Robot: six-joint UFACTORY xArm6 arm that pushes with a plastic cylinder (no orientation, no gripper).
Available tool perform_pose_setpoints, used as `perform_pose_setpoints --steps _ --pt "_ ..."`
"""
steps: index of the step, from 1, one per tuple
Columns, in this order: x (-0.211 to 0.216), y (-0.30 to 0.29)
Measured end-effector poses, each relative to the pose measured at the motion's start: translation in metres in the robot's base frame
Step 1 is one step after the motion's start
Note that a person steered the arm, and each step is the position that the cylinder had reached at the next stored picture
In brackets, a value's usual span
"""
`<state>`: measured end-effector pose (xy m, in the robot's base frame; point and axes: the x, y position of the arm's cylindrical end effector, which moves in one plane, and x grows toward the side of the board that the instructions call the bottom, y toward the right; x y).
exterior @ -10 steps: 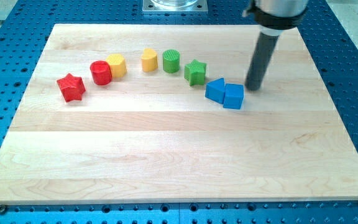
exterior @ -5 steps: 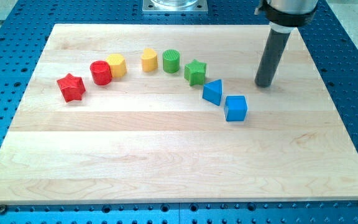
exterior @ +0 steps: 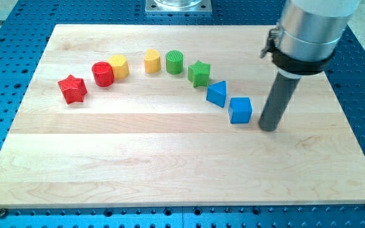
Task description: Slide the blue cube to the bottom right of the blue triangle
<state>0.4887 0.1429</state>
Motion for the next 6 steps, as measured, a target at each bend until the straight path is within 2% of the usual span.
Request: perform_pose_setpoints --steps 1,4,5,6 --pt "-0.001 -0.023" --pt "-0.012 -0.023" --pt "0.000 0.011" --pt "0.034 0.045"
